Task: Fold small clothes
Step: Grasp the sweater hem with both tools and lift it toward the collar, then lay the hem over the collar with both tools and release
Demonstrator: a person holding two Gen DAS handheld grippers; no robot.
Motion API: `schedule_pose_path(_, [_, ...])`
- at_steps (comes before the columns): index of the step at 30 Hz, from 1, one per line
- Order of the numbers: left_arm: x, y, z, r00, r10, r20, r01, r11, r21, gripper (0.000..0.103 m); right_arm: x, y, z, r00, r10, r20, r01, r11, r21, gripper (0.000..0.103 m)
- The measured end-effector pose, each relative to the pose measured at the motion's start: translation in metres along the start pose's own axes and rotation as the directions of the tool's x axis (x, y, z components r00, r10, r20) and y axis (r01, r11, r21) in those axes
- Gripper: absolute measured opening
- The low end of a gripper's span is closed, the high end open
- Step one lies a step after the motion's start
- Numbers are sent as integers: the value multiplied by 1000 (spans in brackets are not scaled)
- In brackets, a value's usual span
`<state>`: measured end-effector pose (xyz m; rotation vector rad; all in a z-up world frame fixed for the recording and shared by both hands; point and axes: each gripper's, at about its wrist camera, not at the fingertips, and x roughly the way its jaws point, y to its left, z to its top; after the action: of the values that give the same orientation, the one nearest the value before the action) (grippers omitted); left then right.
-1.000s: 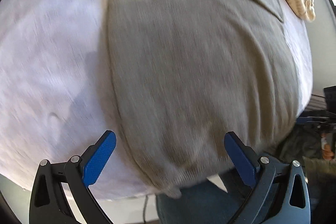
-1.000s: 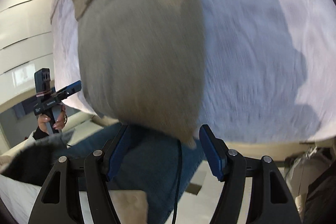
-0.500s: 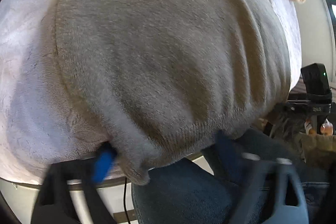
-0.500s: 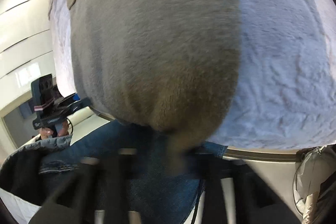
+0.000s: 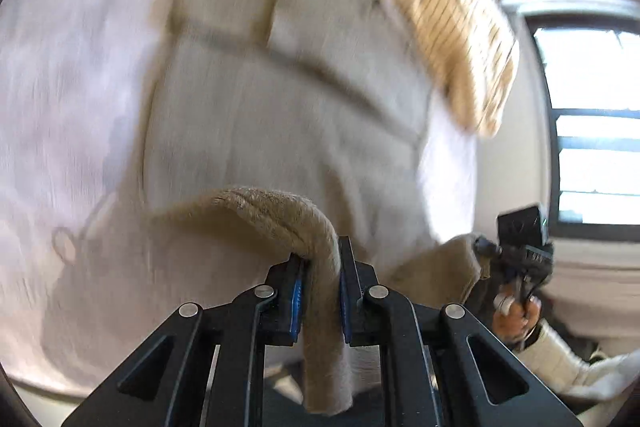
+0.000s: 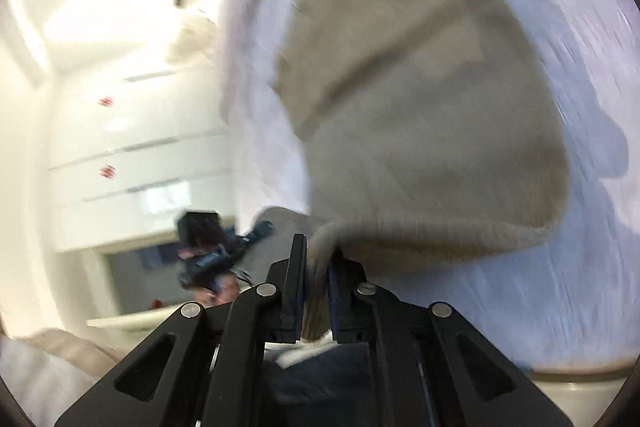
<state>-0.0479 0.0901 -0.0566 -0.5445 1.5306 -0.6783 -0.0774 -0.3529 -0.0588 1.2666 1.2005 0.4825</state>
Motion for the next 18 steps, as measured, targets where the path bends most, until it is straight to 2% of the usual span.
schedule_pose_path(4, [-23,-7,55,989,-48,137,45,999,22,16,-1,24,55,995,51,91,-47,998,-40,11])
schedule_pose_path(8, [-26,-19,122,957,-65,284,54,997,46,16,-2,27,113,977,94,192,-91,996,-23,11])
schedule_pose_path(9, [-23,-20,137,947,-63,313,50,997,50,16,3,26,132,976,58,209,-56,998,-18,10])
schedule_pose_path(11, [-10,-21,162,937,-23,348,7,999,48,16,22,27,158,978,-82,191,87,996,-20,12])
schedule_pose_path(12, [-1,-21,179,931,68,358,-85,996,33,16,32,27,168,970,-190,153,199,979,-47,14])
schedule_pose_path(14, [15,-21,193,922,151,357,-175,984,37,16,53,28,172,936,-338,97,348,930,-118,18])
schedule_pose_path(15, [24,-21,197,925,176,336,-206,977,56,17,62,24,169,913,-401,72,407,899,-163,21])
schedule_pose_path(16, [31,-20,197,928,200,316,-234,969,75,32,69,22,165,886,-459,63,461,864,-203,42])
schedule_pose_path(17, [42,-19,196,922,249,296,-289,952,99,70,76,21,162,864,-500,65,500,834,-235,65])
schedule_pose_path(18, [51,-20,188,907,287,308,-334,936,111,84,85,21,156,846,-529,72,526,803,-280,69])
